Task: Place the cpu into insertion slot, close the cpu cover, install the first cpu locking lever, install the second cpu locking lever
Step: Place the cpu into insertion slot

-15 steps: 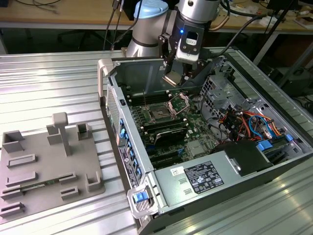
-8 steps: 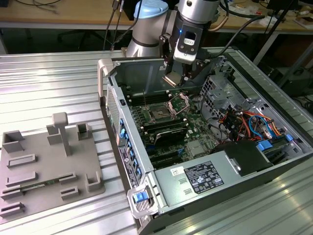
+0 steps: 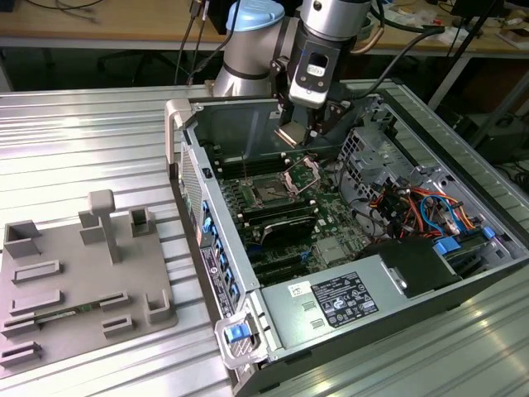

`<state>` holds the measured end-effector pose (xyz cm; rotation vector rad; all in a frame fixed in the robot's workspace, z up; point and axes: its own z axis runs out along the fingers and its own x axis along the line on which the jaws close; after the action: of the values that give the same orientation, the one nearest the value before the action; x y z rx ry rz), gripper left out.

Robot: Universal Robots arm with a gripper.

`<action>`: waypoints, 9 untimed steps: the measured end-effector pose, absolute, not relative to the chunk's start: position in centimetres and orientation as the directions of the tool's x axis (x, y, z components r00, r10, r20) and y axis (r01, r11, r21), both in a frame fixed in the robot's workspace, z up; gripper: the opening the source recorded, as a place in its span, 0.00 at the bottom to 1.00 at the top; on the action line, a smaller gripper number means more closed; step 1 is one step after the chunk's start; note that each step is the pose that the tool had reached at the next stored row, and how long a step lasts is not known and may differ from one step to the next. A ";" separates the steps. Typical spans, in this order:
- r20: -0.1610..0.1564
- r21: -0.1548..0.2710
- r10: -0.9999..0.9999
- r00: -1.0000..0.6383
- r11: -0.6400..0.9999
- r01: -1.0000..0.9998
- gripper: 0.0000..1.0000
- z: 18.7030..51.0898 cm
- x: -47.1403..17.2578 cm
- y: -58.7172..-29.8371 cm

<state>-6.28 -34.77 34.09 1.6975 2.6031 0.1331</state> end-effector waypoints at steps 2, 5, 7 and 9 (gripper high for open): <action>0.021 0.089 0.918 -0.395 0.392 0.916 0.55 34.1 -6.3 -34.8; 0.021 0.089 0.923 -0.384 0.381 0.920 0.55 34.1 -6.3 -34.8; 0.021 0.089 0.925 -0.381 0.377 0.922 0.55 34.1 -6.3 -34.8; 0.021 0.088 0.925 -0.380 0.377 0.922 0.55 34.1 -6.3 -34.8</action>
<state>-6.28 -34.77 34.08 1.7309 2.5797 0.1323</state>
